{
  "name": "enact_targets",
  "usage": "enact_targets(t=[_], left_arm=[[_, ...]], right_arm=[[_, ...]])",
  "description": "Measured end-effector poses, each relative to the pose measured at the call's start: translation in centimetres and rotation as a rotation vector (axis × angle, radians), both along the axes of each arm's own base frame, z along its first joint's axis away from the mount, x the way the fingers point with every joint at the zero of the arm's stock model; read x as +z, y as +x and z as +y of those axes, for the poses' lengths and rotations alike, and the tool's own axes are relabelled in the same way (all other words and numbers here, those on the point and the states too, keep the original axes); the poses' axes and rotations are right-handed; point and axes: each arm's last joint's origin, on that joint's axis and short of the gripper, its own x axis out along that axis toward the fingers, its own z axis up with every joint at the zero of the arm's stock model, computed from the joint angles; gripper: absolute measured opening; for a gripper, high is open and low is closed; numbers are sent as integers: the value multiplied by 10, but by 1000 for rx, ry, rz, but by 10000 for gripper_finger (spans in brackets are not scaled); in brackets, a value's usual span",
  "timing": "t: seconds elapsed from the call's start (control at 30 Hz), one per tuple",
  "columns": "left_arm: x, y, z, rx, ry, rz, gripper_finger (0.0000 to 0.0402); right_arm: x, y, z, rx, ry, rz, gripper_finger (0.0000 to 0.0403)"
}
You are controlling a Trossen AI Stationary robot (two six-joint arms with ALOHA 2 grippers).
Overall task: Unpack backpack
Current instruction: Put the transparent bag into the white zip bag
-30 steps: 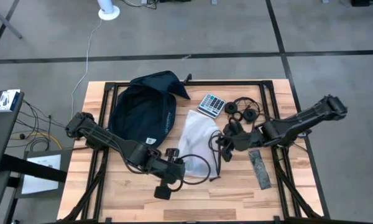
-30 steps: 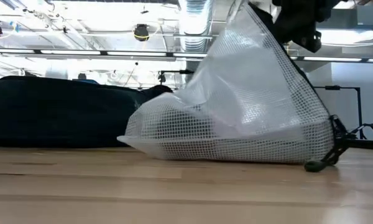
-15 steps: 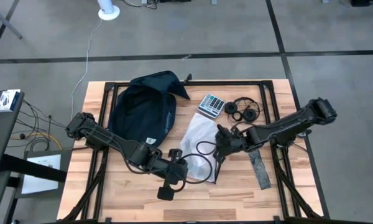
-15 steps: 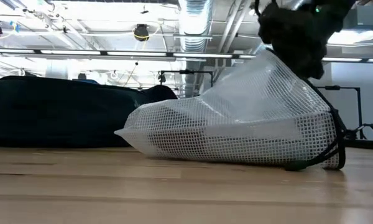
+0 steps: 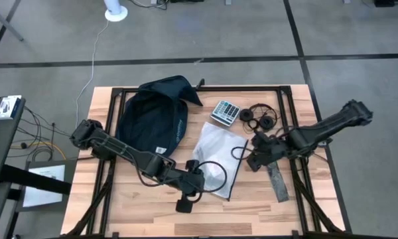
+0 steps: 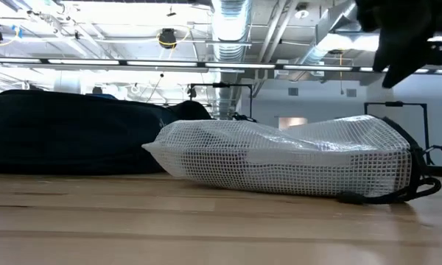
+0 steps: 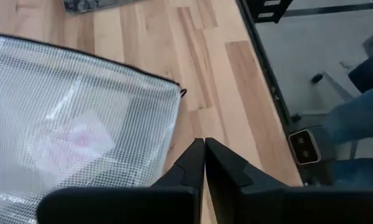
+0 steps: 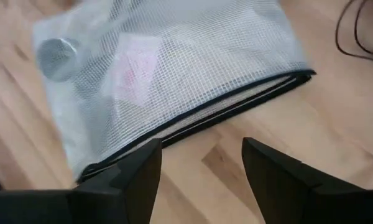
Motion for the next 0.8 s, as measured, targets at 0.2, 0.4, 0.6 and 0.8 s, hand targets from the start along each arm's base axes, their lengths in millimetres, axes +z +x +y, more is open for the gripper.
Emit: enact_targets(t=[0.2,0.4,0.6,0.8], left_arm=[[-7,4,3,45,-51,-33,0],[-20,-3,6,106,13,45,0],[-25,-8,9,185,2,121,0],[-24,-1,21,225,-12,104,0]], right_arm=[[7,-17,11,-30,60,-34,214],[-2,-20,28,-94,71,6,214],[-13,-15,52,-70,99,4,214],[-24,-19,69,1,59,51,214]])
